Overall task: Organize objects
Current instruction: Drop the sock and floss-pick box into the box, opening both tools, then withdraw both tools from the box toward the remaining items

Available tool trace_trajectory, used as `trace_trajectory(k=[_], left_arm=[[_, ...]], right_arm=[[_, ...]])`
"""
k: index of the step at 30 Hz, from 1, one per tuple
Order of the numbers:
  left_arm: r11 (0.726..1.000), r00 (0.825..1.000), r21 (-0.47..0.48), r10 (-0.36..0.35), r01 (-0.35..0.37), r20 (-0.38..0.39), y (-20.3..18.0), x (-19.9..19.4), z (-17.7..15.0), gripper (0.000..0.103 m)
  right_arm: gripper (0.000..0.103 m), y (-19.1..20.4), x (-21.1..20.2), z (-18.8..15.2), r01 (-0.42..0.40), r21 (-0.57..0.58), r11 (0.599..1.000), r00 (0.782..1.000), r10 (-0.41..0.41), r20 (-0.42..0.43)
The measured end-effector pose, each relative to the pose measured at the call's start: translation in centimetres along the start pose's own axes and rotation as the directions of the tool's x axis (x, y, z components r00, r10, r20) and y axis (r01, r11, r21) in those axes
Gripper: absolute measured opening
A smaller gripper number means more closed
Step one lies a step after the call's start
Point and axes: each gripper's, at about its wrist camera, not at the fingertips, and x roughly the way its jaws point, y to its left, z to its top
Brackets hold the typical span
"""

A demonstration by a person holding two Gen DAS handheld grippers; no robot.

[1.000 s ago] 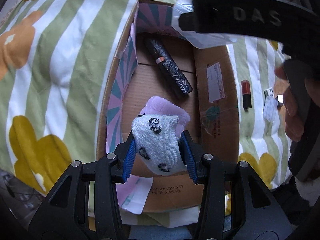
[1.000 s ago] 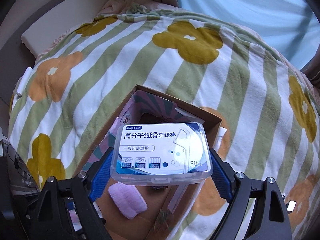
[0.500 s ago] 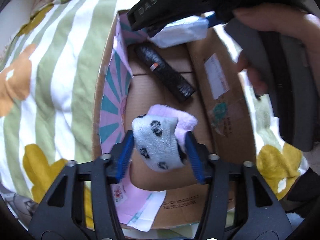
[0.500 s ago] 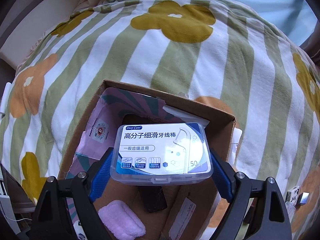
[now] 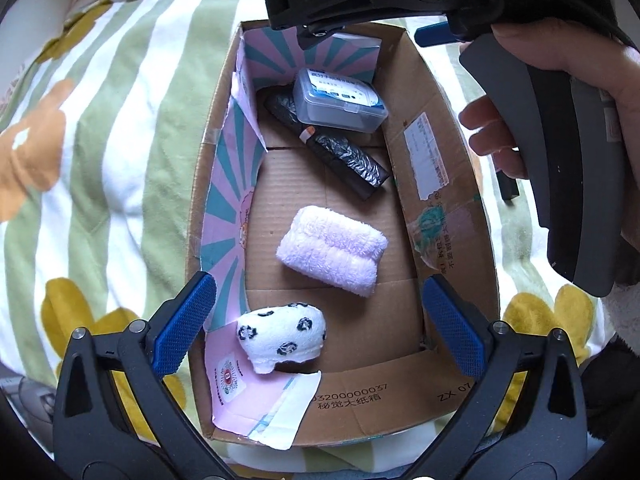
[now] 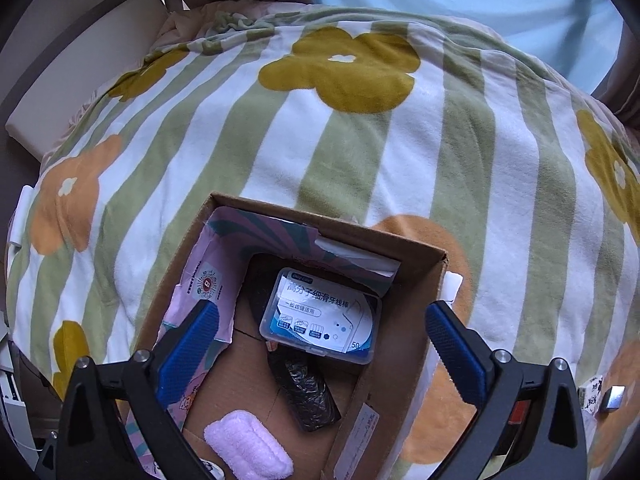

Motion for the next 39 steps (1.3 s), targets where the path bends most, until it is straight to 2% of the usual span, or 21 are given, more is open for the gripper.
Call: trace_trajectory(k=[6, 11, 20, 30, 39], left_arm=[[0.998, 0.997, 0.025, 0.057, -0.059, 0.061, -0.1, -1.5, 0.0, 0.103], [0.994, 0.988, 0.036, 0.100, -0.105, 0.117, -0.5, -3.8, 0.4, 0.103], [0.997, 0.982, 0.015, 0.074, -0.077, 0.173, -1.7, -9.0, 0.5, 0.103], [1.000, 0.973, 0.011, 0.024, -0.028, 0.230, -5.3, -13.6, 0.6, 0.103], [0.997, 0.961, 0.076, -0.012, -0.009, 0.276, -10.6, -15.9, 0.8, 0.103]], right_arm=[[0.103, 0.1, -1.7, -0.2, -0.002, -0.002, 1.000, 1.000, 0.002, 0.010], [0.103, 0.2, -4.7, -0.7, -0.001, 0.000, 1.000, 0.999, 0.001, 0.033], [0.103, -0.6, -12.9, -3.2, 0.037, -0.017, 0.999, 0.994, -0.035, 0.099], [0.103, -5.9, -22.3, -8.2, 0.109, 0.085, 0.990, 0.982, -0.120, 0.146], [0.103, -12.7, -27.5, -13.9, 0.213, 0.246, 0.946, 0.963, -0.246, 0.114]])
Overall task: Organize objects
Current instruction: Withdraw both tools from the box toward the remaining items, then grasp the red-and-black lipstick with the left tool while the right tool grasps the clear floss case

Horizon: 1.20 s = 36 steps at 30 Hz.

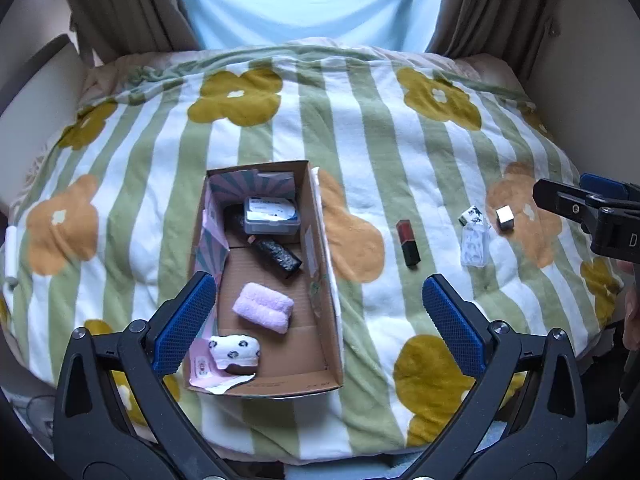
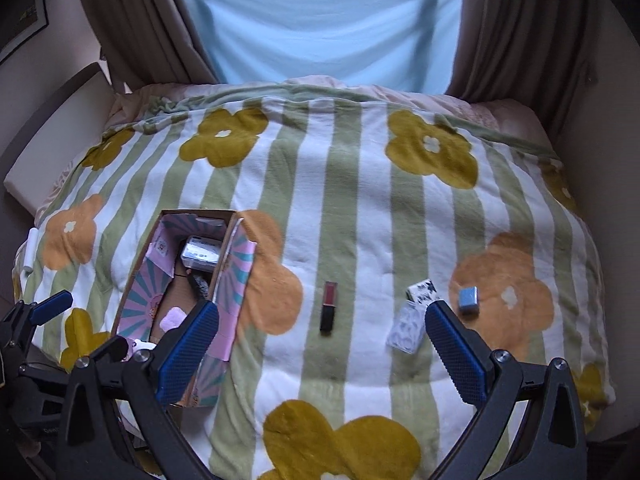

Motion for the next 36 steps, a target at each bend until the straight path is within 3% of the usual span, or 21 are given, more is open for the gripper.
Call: trace_trajectory(k=[7, 14, 18, 26, 30, 36], left_arm=[[0.998, 0.999, 0.057, -0.036, 0.036, -0.006, -3.5, -0.1, 0.4, 0.103], [0.989, 1.000, 0.149, 0.018, -0.019, 0.005, -6.8, 0.1, 1.5, 0.103], [0.980, 0.999, 0.191, -0.045, 0.049, -0.027, -8.3, 0.8, 2.2, 0.103], [0.947, 0.993, 0.301, -0.098, 0.115, -0.072, -10.2, 2.6, 3.9, 0.103], [0.878, 0.991, 0.459, -0.122, 0.133, -0.054, -11.3, 3.7, 4.9, 0.103], [0.695, 0.984, 0.700, -0.159, 0.167, -0.077, -13.4, 7.3, 5.7, 0.103]], right_arm=[[0.103, -4.8, -0.9, -2.3, 0.067, 0.106, 0.992, 0.997, -0.064, -0.032], [0.103, -7.4, -1.8, -2.8, 0.081, 0.175, 0.981, 0.997, -0.078, -0.023], [0.103, -8.2, -1.9, -2.9, 0.099, 0.201, 0.974, 0.995, -0.097, -0.021], [0.103, -9.7, -1.4, -3.0, 0.144, 0.252, 0.957, 0.990, -0.138, -0.039], [0.103, -10.0, -0.1, -3.2, 0.150, 0.277, 0.949, 0.988, -0.139, -0.061], [0.103, -10.3, 3.1, -3.3, 0.199, 0.305, 0.931, 0.979, -0.175, -0.105]])
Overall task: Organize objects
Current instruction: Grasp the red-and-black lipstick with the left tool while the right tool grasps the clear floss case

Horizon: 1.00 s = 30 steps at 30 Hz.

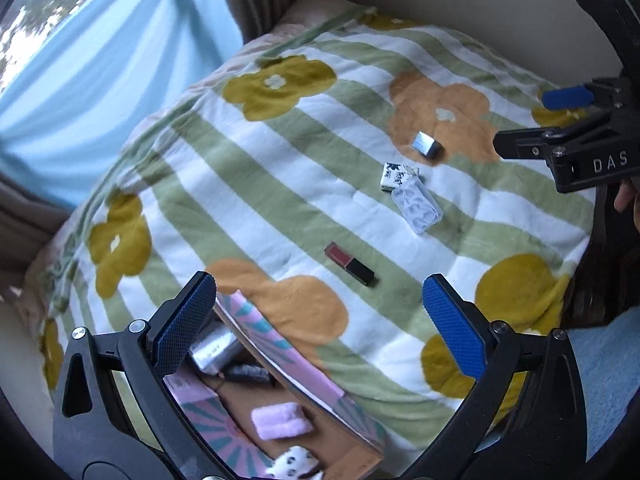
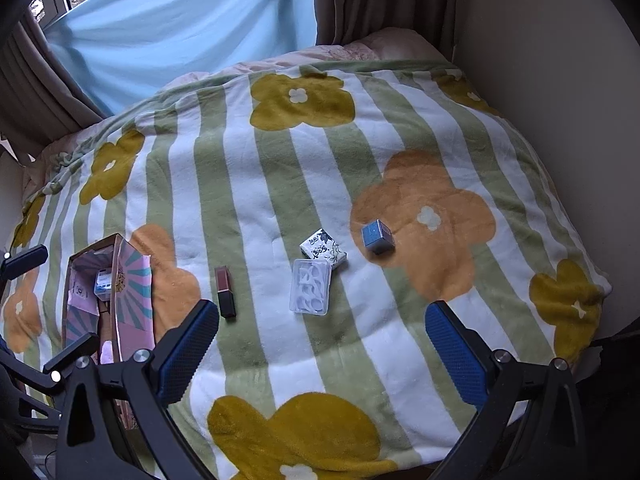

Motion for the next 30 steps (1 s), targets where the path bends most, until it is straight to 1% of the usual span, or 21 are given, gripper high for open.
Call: trace_trajectory(k=[3, 5, 6, 8, 12, 15, 16, 18, 20, 22, 25, 27, 30], left_arm=[[0.993, 1.000, 0.116, -0.019, 0.021, -0.021, -0.1, 2.9, 0.7, 0.103], [0.981, 0.999, 0.188, -0.030, 0.037, -0.038, -0.3, 5.1, 1.0, 0.103], [0.974, 0.998, 0.219, -0.040, 0.050, -0.048, -0.4, 6.2, 1.2, 0.103], [0.955, 0.993, 0.280, -0.079, 0.101, -0.091, -0.7, 8.9, 1.5, 0.103], [0.909, 0.978, 0.373, -0.134, 0.185, -0.159, -1.6, 14.2, 1.8, 0.103], [0.873, 0.958, 0.413, -0.176, 0.259, -0.227, -2.7, 17.9, 1.8, 0.103], [0.859, 0.948, 0.425, -0.189, 0.285, -0.254, -3.1, 19.2, 1.6, 0.103], [0.839, 0.933, 0.439, -0.200, 0.321, -0.299, -3.7, 21.0, 1.2, 0.103], [0.832, 0.917, 0.430, -0.210, 0.350, -0.340, -4.0, 22.7, 0.8, 0.103], [0.835, 0.898, 0.399, -0.227, 0.378, -0.377, -3.9, 24.1, 0.4, 0.103], [0.849, 0.876, 0.344, -0.248, 0.402, -0.413, -3.3, 25.8, 0.2, 0.103], [0.853, 0.866, 0.317, -0.262, 0.414, -0.425, -3.0, 26.6, 0.2, 0.103], [0.853, 0.863, 0.314, -0.264, 0.418, -0.431, -3.0, 27.5, 0.1, 0.103]], right_arm=[[0.103, 0.1, 2.0, 0.2, 0.024, 0.019, 1.000, 1.000, -0.024, -0.006], [0.103, 0.0, 3.6, 0.2, 0.026, 0.035, 0.999, 1.000, -0.026, -0.017], [0.103, 0.0, 4.5, 0.2, 0.030, 0.042, 0.999, 0.999, -0.029, -0.026], [0.103, 0.0, 6.2, 0.2, 0.041, 0.050, 0.998, 0.998, -0.039, -0.042], [0.103, -0.1, 10.4, 0.1, 0.047, 0.056, 0.997, 0.995, -0.042, -0.088], [0.103, -0.2, 13.5, -0.2, 0.042, 0.063, 0.997, 0.991, -0.034, -0.126], [0.103, -0.2, 14.5, -0.3, 0.039, 0.065, 0.997, 0.990, -0.030, -0.135], [0.103, -0.2, 16.2, -0.3, 0.037, 0.068, 0.997, 0.988, -0.026, -0.153], [0.103, -0.2, 17.6, -0.3, 0.031, 0.073, 0.997, 0.985, -0.018, -0.171], [0.103, -0.2, 18.8, -0.4, 0.024, 0.077, 0.997, 0.983, -0.010, -0.184], [0.103, -0.1, 20.3, -0.5, 0.023, 0.073, 0.997, 0.978, -0.007, -0.209], [0.103, -0.1, 21.1, -0.6, 0.020, 0.070, 0.997, 0.976, -0.005, -0.218], [0.102, 0.0, 22.0, -0.8, 0.018, 0.070, 0.997, 0.974, -0.001, -0.228]])
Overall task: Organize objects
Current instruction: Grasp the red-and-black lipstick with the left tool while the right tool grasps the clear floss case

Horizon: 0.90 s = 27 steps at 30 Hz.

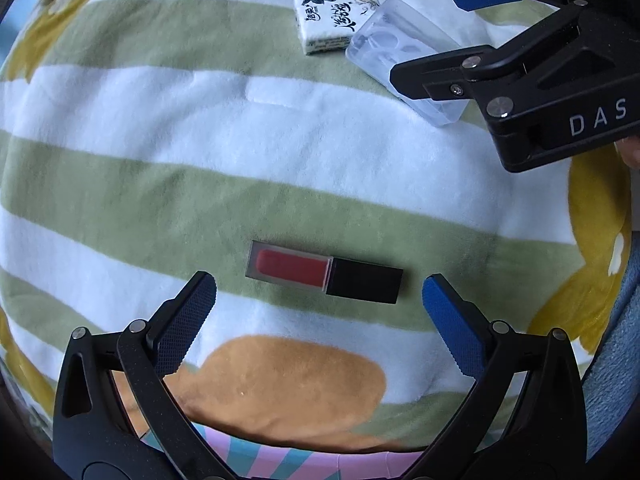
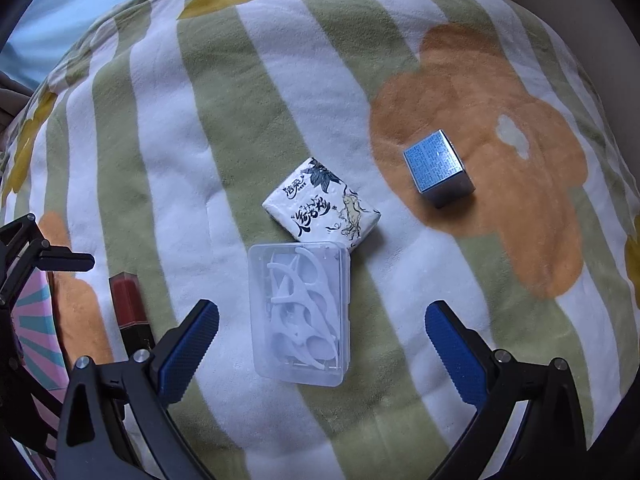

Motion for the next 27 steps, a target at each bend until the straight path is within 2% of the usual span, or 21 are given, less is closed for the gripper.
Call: trace_trajectory(k=[8, 10, 11, 12, 13, 17, 27], left_arm=[[0.998, 1.000, 0.060, 0.008, -0.006, -0.023, -0.2, 2.2, -0.2, 0.103], [0.998, 1.000, 0.061, -0.002, 0.004, -0.021, 0.0, 2.4, -0.2, 0.101], [0.998, 1.000, 0.064, -0.010, 0.011, -0.020, 0.0, 2.5, -0.3, 0.094], [0.997, 0.999, 0.066, -0.026, 0.028, -0.029, 0.0, 2.8, -0.4, 0.086], [0.997, 0.998, 0.068, -0.034, 0.037, -0.043, 0.0, 3.0, -0.5, 0.085], [0.996, 0.999, 0.082, -0.028, 0.031, -0.045, -0.1, 3.1, -0.8, 0.084], [0.999, 1.000, 0.051, -0.012, 0.013, -0.014, -0.4, 1.4, -2.0, 0.084]], right_arm=[[0.101, 0.4, 1.6, 0.1, 0.006, -0.009, 1.000, 1.000, -0.006, -0.012], [0.087, 0.4, 2.0, 0.1, -0.004, -0.009, 1.000, 1.000, 0.004, -0.023], [0.082, 0.5, 2.3, 0.1, -0.007, -0.010, 1.000, 0.999, 0.007, -0.033], [0.071, 0.5, 2.5, 0.0, -0.013, -0.010, 1.000, 0.999, 0.013, -0.045], [0.063, 0.5, 2.8, 0.0, -0.015, -0.010, 1.000, 0.998, 0.014, -0.055], [0.052, 0.3, 2.7, -0.1, -0.010, -0.012, 1.000, 0.999, 0.009, -0.048], [0.051, -0.2, 0.6, -0.2, -0.046, -0.001, 0.999, 0.999, 0.046, -0.011]])
